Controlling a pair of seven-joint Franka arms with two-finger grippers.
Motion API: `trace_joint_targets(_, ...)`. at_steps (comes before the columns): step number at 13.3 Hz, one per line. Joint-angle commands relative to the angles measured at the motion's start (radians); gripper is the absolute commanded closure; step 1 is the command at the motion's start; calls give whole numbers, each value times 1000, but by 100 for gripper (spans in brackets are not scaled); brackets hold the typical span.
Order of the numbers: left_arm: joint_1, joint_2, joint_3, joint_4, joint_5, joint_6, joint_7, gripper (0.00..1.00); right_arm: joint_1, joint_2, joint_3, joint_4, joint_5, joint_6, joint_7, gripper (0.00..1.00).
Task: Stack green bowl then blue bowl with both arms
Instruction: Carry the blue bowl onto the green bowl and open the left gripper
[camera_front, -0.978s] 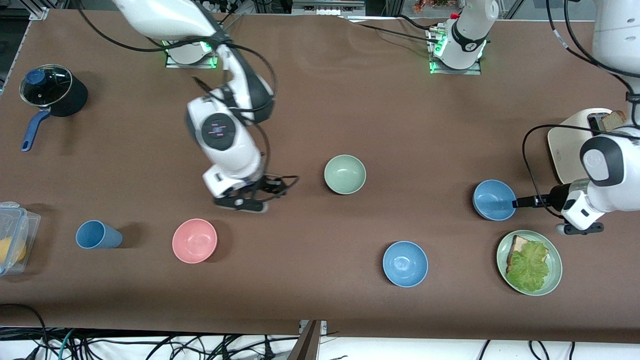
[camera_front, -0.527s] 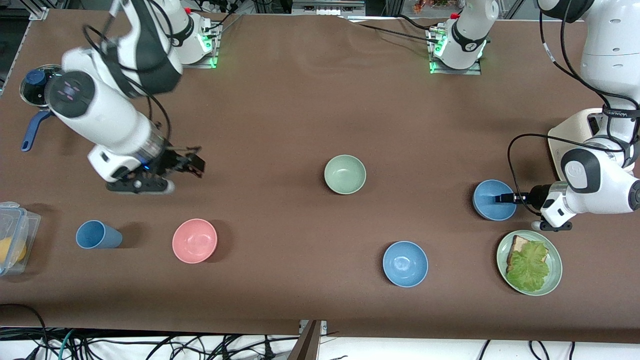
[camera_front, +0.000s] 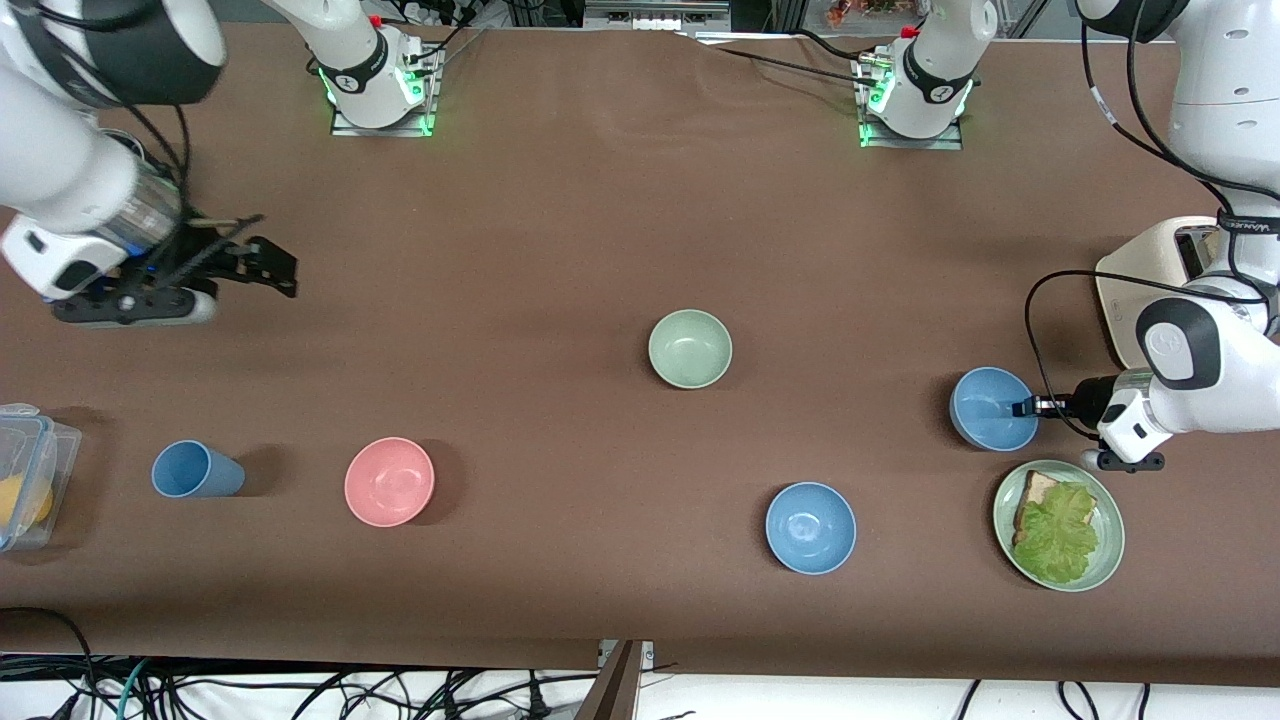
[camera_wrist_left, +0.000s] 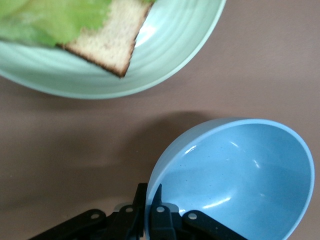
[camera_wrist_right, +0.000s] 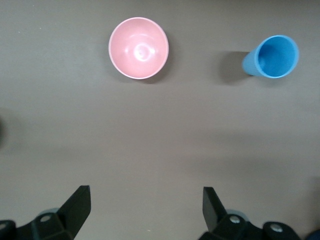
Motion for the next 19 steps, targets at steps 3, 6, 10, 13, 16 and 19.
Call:
trace_joint_targets(3, -84, -145, -34, 3, -37, -218, -206, 100, -24, -12, -15, 57, 8, -63, -46, 1)
trace_joint_targets(6, -103, -209, -213, 2, -42, -243, -480, 100, -24, -13, -23, 65, -4, -66, -44, 1)
trace_joint_targets(10, -170, -198, -367, -10, -94, -127, -681, 100, -27, 3, -27, 105, -24, -105, -43, 1)
trace_joint_targets(13, -293, -147, -366, -29, -94, 16, -779, 100, -30, 8, -47, 139, -21, -105, -44, 1)
trace_joint_targets(16, -397, -114, -363, -102, -86, 158, -824, 100, -24, 5, -43, 140, -24, -115, -34, 1)
trace_joint_targets(19, -434, -110, -360, -191, -80, 260, -822, 100, -24, 5, -44, 140, -17, -126, -32, 1)
